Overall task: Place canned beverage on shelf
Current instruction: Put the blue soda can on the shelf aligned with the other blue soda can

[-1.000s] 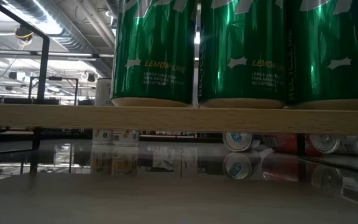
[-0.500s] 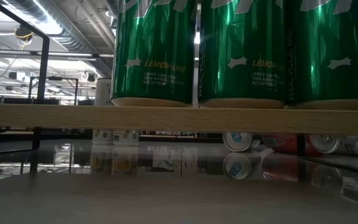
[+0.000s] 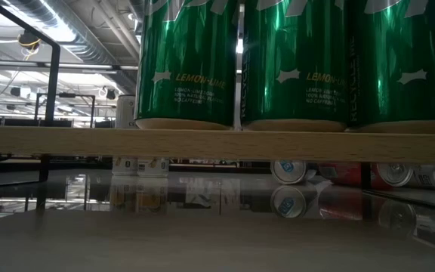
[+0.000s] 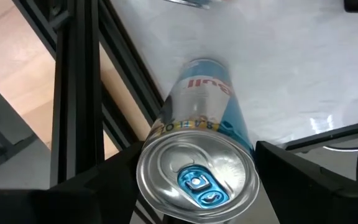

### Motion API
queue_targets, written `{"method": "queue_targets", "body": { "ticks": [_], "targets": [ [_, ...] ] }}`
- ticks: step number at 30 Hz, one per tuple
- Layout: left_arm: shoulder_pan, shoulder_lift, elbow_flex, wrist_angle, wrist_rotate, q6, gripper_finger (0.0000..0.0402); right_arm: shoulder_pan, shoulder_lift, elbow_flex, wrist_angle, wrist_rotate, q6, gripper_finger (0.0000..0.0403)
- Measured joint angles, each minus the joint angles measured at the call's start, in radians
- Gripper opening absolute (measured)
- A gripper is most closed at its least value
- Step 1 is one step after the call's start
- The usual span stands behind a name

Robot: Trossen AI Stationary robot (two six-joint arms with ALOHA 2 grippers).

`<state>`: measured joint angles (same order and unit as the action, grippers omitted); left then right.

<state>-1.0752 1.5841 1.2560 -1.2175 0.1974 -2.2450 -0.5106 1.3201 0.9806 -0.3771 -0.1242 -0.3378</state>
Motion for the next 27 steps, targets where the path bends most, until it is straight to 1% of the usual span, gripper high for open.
{"method": "queue_targets", "body": {
  "ticks": [13, 27],
  "targets": [
    [0.000, 0.000, 0.000, 0.013, -0.002, 0.003, 0.0293, 0.000, 0.000, 0.000, 0.000, 0.000, 0.000, 0.0381],
    [0.002, 0.000, 0.000, 0.064, -0.002, -0.009, 0.0293, 0.000, 0.000, 0.000, 0.000, 0.000, 0.000, 0.0381]
  ]
}}
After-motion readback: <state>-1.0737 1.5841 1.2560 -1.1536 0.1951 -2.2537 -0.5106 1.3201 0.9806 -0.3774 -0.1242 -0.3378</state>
